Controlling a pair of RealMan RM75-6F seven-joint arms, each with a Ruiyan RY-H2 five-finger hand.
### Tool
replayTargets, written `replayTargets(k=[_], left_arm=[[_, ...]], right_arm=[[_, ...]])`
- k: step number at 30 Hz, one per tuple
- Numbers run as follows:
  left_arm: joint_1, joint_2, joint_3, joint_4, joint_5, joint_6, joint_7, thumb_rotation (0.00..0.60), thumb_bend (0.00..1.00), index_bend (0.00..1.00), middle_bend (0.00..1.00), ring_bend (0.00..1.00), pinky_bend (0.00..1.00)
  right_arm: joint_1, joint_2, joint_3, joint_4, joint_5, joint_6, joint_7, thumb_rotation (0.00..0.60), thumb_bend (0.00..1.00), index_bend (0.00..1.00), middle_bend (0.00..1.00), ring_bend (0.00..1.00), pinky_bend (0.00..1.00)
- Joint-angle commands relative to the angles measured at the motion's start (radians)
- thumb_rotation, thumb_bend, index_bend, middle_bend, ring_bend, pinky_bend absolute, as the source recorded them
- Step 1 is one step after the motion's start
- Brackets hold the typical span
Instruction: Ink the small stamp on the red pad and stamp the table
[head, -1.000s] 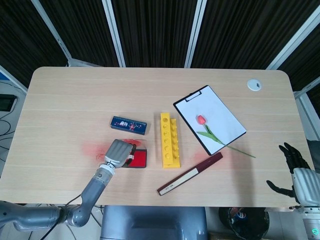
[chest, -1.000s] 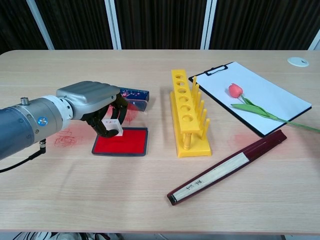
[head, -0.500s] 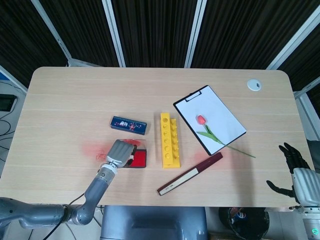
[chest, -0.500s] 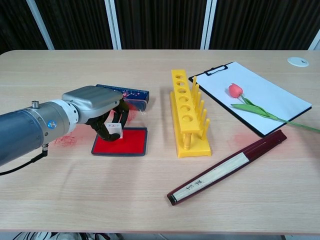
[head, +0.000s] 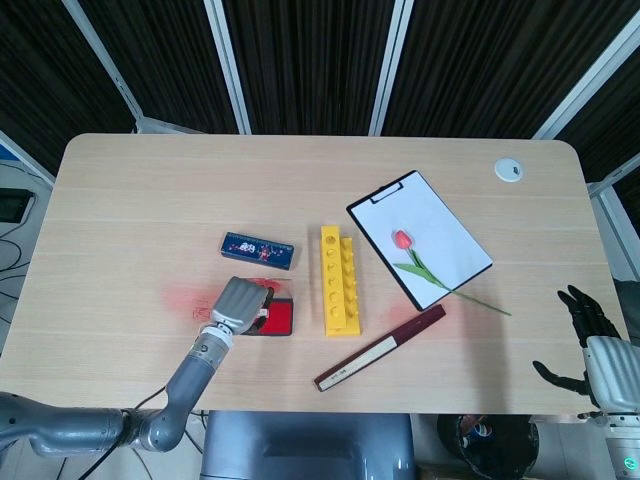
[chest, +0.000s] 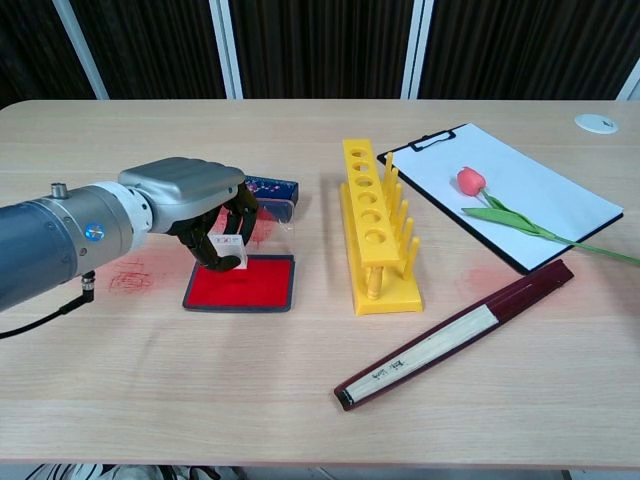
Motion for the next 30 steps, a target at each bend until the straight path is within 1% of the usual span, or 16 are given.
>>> replayTargets(k=[1,9,20,25,30], left_arm=[[-0.007,0.012,0.001,-0.014,-0.013,0.006,0.017,0.600,0.50,0.77,0.76,0.63,0.70],[-0.015,0.006,0.022,-0.004,-0.054,-0.005,0.031,0.600,0.50,0.77,0.76,0.63,0.70],[-0.022,-0.010,0.060,0.034,-0.078,-0.009,0.050,0.600,0.50,0.77,0.76,0.63,0.70],[-0.021,0.002,0.048,0.014,-0.068,0.006,0.032,0.600,0.50,0.77,0.76,0.63,0.70],[-0.022,0.048,0.031,-0.048,-0.052,0.025,0.020,0.600,0.50,0.77,0.76,0.63,0.70]], right_arm=[[0.000,-0.001,0.000,0.000,0.001,0.000,-0.001,0.600,0.24,0.00,0.00,0.00,0.19],[0.000,-0.001,0.001,0.000,0.002,0.000,-0.002,0.600,0.24,0.00,0.00,0.00,0.19],[0.000,0.000,0.001,0.000,0.002,-0.001,0.000,0.600,0.24,0.00,0.00,0.00,0.19],[0.000,0.000,0.000,-0.001,0.000,0.001,0.001,0.600,0.24,0.00,0.00,0.00,0.19],[-0.001,0.000,0.000,-0.001,0.000,0.001,0.001,0.600,0.24,0.00,0.00,0.00,0.19]])
